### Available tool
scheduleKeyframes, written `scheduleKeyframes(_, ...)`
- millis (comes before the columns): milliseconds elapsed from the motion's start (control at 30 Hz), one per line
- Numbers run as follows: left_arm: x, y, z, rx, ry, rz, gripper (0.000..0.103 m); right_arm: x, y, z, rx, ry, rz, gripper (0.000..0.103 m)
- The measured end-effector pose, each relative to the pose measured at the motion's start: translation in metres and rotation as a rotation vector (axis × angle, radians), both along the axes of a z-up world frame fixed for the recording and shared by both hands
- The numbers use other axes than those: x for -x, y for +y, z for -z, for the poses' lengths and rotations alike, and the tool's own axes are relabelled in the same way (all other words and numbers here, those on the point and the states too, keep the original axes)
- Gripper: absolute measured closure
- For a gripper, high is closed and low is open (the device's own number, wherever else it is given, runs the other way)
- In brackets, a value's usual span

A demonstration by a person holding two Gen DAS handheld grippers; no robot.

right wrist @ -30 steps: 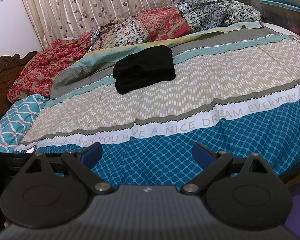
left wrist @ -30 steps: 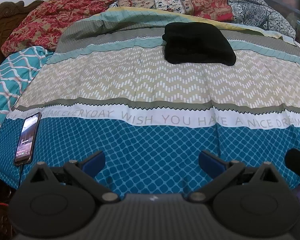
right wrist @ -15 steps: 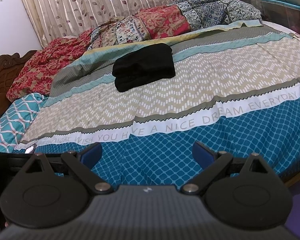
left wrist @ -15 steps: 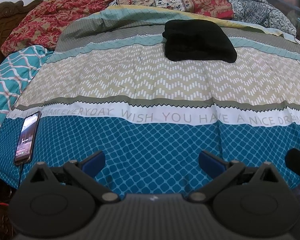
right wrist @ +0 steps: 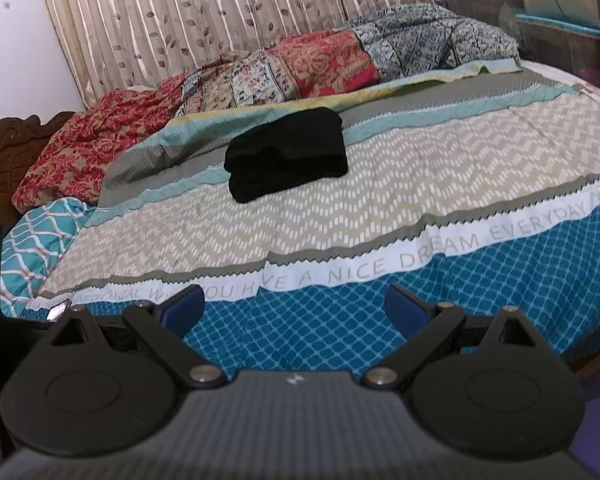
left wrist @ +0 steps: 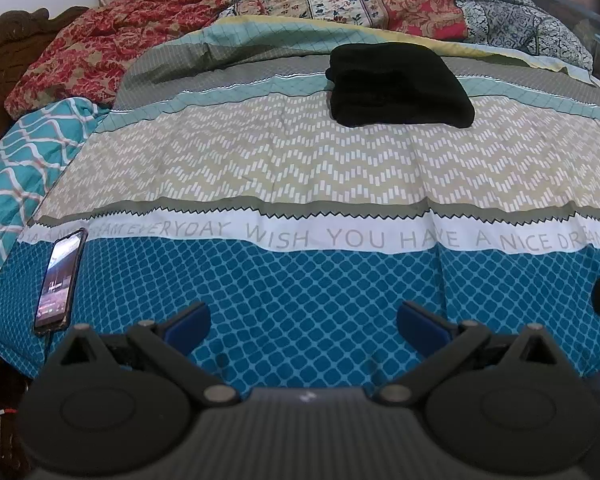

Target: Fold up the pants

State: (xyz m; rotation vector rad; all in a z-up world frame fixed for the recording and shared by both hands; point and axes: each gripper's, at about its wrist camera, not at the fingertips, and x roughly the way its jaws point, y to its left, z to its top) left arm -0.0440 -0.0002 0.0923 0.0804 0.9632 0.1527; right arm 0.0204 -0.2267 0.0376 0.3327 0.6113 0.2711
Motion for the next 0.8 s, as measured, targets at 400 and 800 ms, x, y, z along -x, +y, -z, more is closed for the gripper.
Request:
scheduleKeyframes(400,0.0001,-0.0004,0.0017,-0.004,0.006,0.005,0.000,-0.0009,0.0007,0.0008,-0.005,0.014,0.001,0.005)
scheduleKeyframes(800,0.0001,-0.0026,0.0046,-0.011,0.018,0.024,0.000,-0.0008,0.0010,0.0017,-0.005,0.012,0.003,0.005)
